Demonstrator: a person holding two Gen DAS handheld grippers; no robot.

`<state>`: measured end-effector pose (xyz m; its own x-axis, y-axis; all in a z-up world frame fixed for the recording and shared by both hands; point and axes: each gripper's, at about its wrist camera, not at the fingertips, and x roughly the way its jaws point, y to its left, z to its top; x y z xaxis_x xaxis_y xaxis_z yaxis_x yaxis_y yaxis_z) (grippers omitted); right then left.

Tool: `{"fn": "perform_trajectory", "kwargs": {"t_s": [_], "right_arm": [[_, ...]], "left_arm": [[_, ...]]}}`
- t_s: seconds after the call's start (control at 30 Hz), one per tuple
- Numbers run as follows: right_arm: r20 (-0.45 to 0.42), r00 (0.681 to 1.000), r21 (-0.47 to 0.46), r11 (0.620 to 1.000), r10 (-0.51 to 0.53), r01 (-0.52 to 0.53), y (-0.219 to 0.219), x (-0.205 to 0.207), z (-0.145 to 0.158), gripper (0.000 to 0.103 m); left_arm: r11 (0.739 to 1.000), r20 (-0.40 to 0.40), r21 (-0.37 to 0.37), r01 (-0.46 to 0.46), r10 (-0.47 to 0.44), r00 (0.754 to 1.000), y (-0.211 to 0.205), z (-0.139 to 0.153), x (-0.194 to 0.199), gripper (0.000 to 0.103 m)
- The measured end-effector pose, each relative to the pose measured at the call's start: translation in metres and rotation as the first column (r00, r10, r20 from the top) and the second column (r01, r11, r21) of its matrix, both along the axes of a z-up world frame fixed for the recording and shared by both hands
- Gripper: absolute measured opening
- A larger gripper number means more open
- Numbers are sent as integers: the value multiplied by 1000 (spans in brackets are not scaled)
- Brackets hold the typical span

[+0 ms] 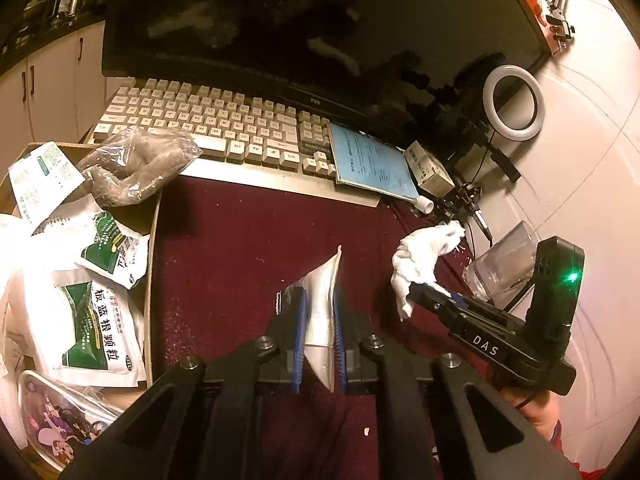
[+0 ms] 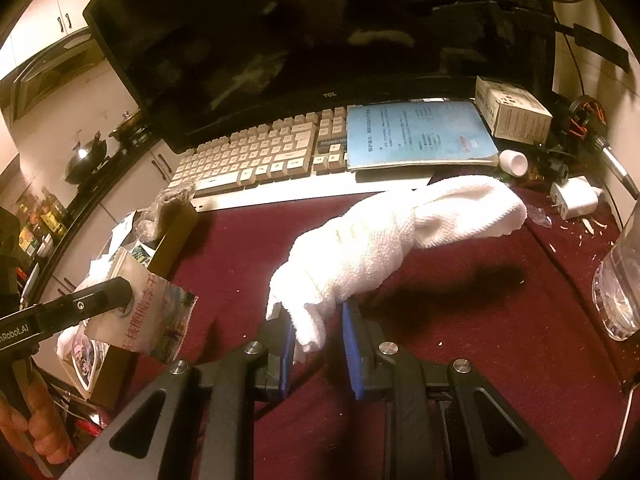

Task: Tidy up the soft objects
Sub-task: 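Lift the wipe packet and towel and carry both toward the tray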

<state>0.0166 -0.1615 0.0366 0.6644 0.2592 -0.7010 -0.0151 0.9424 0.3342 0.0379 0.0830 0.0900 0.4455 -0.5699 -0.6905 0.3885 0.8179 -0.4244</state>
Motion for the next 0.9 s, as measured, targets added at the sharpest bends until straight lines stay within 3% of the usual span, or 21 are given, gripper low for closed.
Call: {"fn": "perform_trajectory", "kwargs": {"t_s": [0.9], "right_arm": [[11,1000,8,1000,27,-28,11,-3,5,24]], "left_arm": [[999,40,-29,-28,29,999,20,23,-9,12]]}}
